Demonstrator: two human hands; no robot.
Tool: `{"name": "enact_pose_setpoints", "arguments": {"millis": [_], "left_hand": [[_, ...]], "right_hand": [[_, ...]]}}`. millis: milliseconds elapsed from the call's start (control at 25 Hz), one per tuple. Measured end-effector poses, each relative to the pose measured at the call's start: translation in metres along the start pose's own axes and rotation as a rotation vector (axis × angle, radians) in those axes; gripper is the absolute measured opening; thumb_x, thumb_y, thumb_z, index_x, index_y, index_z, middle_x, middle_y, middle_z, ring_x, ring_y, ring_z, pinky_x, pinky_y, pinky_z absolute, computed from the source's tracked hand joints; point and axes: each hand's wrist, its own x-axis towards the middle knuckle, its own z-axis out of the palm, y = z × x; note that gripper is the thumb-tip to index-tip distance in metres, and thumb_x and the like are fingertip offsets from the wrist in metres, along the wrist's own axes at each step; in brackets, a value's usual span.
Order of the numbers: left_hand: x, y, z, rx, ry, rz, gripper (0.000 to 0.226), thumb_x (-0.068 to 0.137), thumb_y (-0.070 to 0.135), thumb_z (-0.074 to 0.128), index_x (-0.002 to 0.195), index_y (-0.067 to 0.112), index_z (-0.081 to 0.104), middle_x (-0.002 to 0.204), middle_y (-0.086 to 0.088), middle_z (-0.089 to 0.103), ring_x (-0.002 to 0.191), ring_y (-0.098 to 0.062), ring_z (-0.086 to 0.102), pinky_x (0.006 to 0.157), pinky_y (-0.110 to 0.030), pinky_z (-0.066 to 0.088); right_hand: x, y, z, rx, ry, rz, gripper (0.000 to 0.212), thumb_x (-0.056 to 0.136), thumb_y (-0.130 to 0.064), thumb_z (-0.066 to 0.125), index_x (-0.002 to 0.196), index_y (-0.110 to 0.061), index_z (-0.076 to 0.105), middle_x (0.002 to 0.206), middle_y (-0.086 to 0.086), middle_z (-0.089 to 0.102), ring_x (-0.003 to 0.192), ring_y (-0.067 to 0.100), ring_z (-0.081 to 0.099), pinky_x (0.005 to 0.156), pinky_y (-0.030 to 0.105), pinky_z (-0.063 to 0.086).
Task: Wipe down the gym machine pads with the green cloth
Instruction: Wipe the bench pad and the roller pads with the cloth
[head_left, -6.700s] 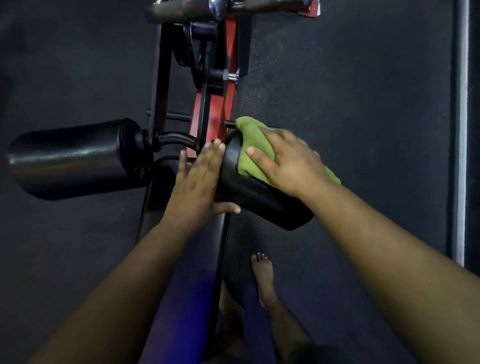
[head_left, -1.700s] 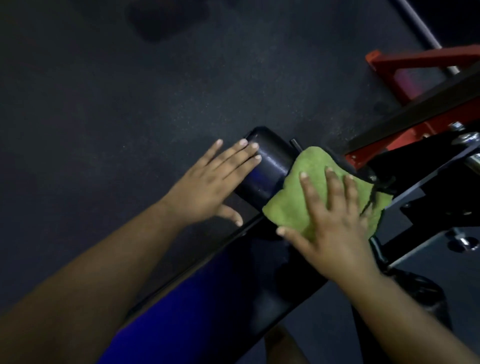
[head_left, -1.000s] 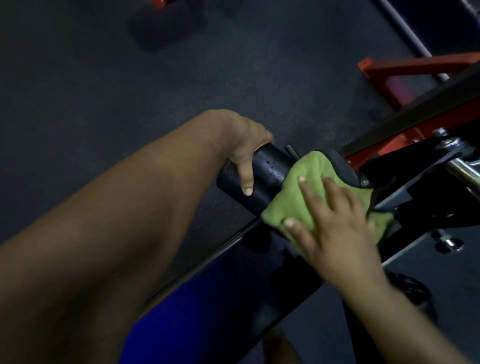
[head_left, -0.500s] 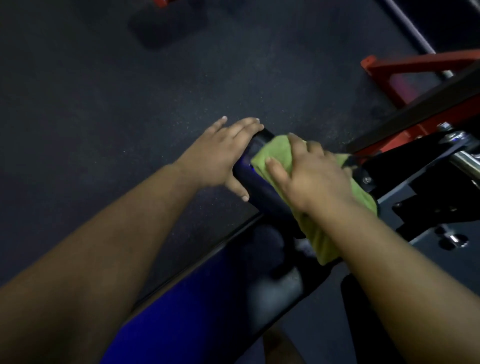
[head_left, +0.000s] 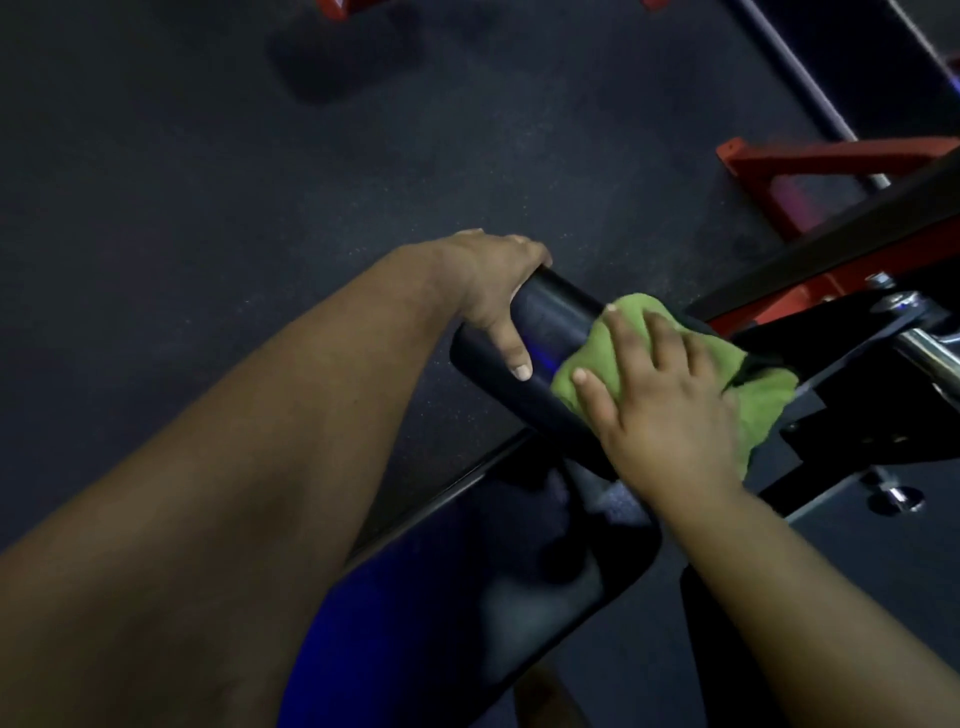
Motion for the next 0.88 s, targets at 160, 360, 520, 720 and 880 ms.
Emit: {"name": "enact_pose_setpoints", "arguments": {"millis": [160, 360, 520, 720, 880], "left_hand": [[-0.048, -0.012, 0.063, -0.109, 0.380, 0.092, 0.145, 0.053, 0.076, 0.082, 0.162, 0.016, 0.008, 0.171, -0.001, 0.004, 0.154, -0.007, 0.003, 0.128, -0.046, 0.008], [-0.043, -0.007, 0.095, -0.035, 0.428, -0.026, 0.154, 0.043, 0.075, 0.085, 0.160, 0.014, 0.006, 0.170, -0.002, 0.008, 0.156, -0.016, 0.011, 0.126, -0.051, 0.012], [-0.023, -0.012, 0.054, 0.105, 0.284, 0.021, 0.152, 0.038, 0.094, 0.068, 0.159, 0.018, 0.014, 0.167, -0.001, 0.023, 0.152, -0.017, 0.025, 0.126, -0.052, 0.004], [0.002, 0.002, 0.013, 0.107, 0.064, -0.025, 0.150, 0.040, 0.093, 0.070, 0.159, 0.018, 0.016, 0.164, 0.000, 0.029, 0.149, -0.020, 0.032, 0.125, -0.052, -0.003], [-0.033, 0.003, 0.061, -0.023, 0.478, -0.053, 0.138, 0.056, 0.086, 0.066, 0.161, 0.013, 0.013, 0.168, -0.005, 0.021, 0.155, -0.019, 0.018, 0.127, -0.048, 0.006]], "right_hand": [[0.065, -0.034, -0.011, -0.006, -0.102, -0.062, 0.067, 0.095, -0.073, 0.022, 0.152, -0.039, 0.028, 0.152, 0.005, 0.042, 0.135, 0.036, 0.041, 0.101, 0.059, 0.035], [0.101, -0.033, -0.020, 0.205, -0.259, -0.130, 0.074, 0.093, -0.078, 0.025, 0.152, -0.034, 0.030, 0.155, 0.005, 0.042, 0.139, 0.034, 0.040, 0.105, 0.057, 0.034], [0.006, 0.034, -0.014, 0.054, -0.178, -0.184, 0.095, 0.079, -0.084, 0.038, 0.158, -0.042, 0.006, 0.167, -0.002, 0.013, 0.149, 0.033, 0.021, 0.108, 0.065, 0.036], [0.002, 0.014, 0.005, -0.015, -0.022, -0.048, 0.080, 0.089, -0.076, 0.023, 0.158, -0.037, 0.019, 0.162, 0.004, 0.026, 0.142, 0.039, 0.028, 0.099, 0.064, 0.039], [0.077, -0.026, -0.005, 0.016, -0.093, 0.012, 0.069, 0.097, -0.072, 0.017, 0.147, -0.031, 0.040, 0.151, 0.004, 0.045, 0.134, 0.034, 0.040, 0.100, 0.057, 0.033]]}}
